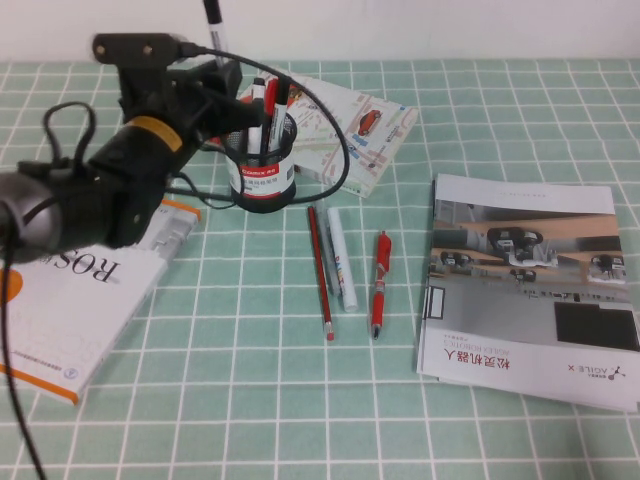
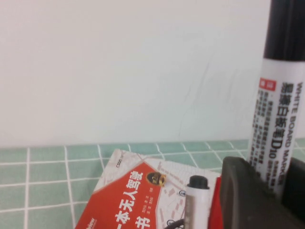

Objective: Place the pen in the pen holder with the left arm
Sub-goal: Place the pen onto the pen holder

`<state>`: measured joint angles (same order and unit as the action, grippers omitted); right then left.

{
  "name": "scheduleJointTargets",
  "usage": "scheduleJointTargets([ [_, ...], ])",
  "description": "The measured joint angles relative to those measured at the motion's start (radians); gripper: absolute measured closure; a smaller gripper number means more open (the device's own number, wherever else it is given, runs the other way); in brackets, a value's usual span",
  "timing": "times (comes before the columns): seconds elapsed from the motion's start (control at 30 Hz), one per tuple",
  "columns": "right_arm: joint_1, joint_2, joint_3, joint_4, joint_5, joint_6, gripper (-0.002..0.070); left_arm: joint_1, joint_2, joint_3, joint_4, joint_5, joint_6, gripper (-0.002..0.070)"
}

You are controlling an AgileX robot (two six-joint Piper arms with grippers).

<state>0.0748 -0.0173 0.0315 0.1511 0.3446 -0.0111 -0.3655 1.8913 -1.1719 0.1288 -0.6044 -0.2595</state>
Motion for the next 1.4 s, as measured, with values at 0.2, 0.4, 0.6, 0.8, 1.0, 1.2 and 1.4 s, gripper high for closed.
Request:
scheduleJointTargets([
  [0.2,0.000,0.000,0.000,0.000,0.000,0.000,0.0696,0.001,0.081,-0.095,0.021,0.054,-0.027,0.0566],
  [0.4,0.000,0.000,0.000,0.000,0.000,0.000,0.0696,0.001,0.115,-0.117,0.024,0.084,-0.027,0.0566],
  [0.6,0.000,0.000,0.000,0.000,0.000,0.000,0.0696,0.001,0.138,-0.117,0.024,0.102,0.012,0.0566],
  [0.8,0.000,0.000,0.000,0.000,0.000,0.000,0.0696,0.001,0.155,-0.118,0.024,0.120,0.025,0.0566],
  [1.0,0.000,0.000,0.000,0.000,0.000,0.000,0.0696,0.001,0.155,-0.118,0.032,0.122,0.068,0.0531],
  [1.2,0.000,0.000,0.000,0.000,0.000,0.000,0.0696,0.001,0.155,-0.118,0.034,0.145,0.074,0.0363],
  [1.4,0.000,0.000,0.000,0.000,0.000,0.000,0.0696,0.001,0.112,-0.118,0.034,0.252,0.104,0.0334],
])
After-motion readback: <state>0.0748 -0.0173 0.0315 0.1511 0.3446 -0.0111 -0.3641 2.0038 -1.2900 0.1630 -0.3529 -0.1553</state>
